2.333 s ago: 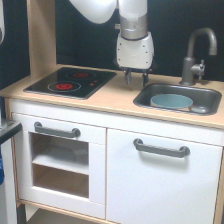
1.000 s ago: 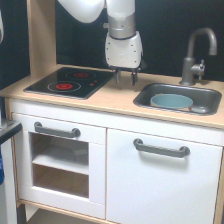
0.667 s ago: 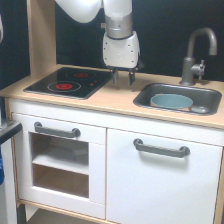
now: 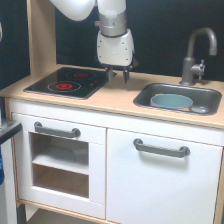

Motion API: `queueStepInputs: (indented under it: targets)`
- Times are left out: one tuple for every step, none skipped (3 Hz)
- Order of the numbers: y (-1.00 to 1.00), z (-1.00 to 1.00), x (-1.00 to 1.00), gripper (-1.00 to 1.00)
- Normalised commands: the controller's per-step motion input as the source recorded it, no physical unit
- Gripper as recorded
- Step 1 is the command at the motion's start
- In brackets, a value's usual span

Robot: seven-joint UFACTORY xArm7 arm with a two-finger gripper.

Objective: Place the pot in the sink

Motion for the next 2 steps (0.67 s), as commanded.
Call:
queueStepInputs:
  targets:
    - [-0.28,0.61,-0.53,1.0]
    - [-0.28,0.69,-0.54,1.0]
